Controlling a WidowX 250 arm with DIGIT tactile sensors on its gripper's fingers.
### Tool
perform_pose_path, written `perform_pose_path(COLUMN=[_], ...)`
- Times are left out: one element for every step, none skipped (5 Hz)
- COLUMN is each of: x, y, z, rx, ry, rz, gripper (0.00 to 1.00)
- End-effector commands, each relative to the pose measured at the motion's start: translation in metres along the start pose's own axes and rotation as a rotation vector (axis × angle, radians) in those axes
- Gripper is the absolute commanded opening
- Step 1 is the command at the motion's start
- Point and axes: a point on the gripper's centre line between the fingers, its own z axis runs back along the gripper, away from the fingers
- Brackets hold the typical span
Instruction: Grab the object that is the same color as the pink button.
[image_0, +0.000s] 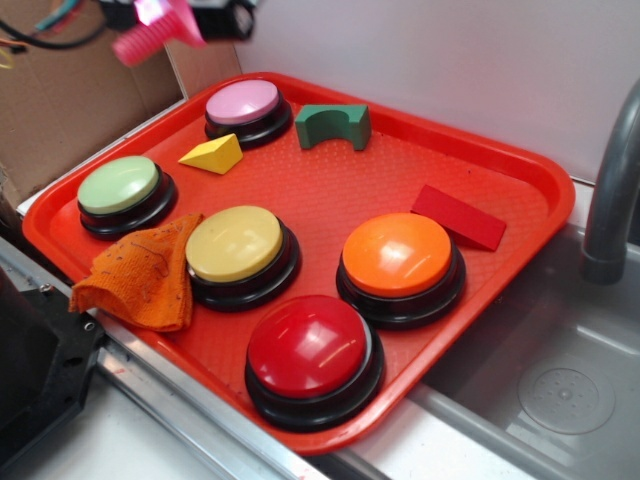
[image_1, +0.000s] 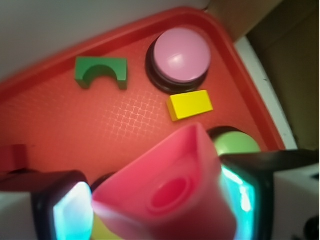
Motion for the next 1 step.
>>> perform_pose_path(x=[-0.0058], y=[0.0156], z=[0.0153], rx=[-0.075], ry=[-0.045], rz=[-0.004], gripper=[0.0])
